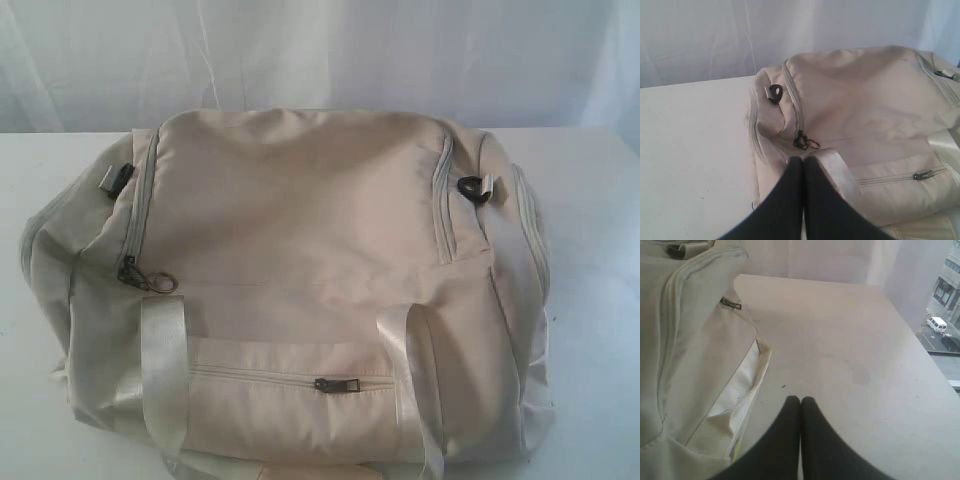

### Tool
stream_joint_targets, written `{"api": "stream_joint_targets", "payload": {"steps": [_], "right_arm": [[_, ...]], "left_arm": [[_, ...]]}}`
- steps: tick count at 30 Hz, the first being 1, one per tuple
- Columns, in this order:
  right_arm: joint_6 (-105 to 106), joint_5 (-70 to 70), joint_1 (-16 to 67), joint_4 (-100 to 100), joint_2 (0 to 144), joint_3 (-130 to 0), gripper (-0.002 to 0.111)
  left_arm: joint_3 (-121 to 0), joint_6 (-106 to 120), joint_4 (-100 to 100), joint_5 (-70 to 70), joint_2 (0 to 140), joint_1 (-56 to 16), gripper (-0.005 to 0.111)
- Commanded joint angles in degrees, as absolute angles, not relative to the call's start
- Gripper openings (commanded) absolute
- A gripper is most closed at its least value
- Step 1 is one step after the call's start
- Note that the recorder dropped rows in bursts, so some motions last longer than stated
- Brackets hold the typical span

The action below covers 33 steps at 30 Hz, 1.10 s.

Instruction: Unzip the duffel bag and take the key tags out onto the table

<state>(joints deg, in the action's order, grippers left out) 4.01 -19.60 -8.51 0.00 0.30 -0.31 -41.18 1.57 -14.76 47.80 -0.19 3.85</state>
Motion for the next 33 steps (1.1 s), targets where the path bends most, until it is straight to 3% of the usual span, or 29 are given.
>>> {"api": "stream_joint_targets", "payload": {"steps": [1,16,24,33], "right_arm": [[4.24,-19.46,-8.66,0.0,0.0,0.0,0.0],[3.68,-17.55,-8.66,1.59,0.0,0.0,0.0],[-12.16,6.69,-8.66,29.2,0.0,0.0,0.0],[-24.32,24.12,-8.66,32.61,0.0,0.0,0.0]], "left_arm": [[-41.37,1.05,-15.67,48.08,0.0,3.94,0.0],[-41.37,1.41,-15.66,51.87,0.0,3.94,0.0],[-41.37,1.41,-15.66,51.87,0.0,3.94,0.0],[-41.37,1.41,-15.66,51.89,0.0,3.94,0.0]]}}
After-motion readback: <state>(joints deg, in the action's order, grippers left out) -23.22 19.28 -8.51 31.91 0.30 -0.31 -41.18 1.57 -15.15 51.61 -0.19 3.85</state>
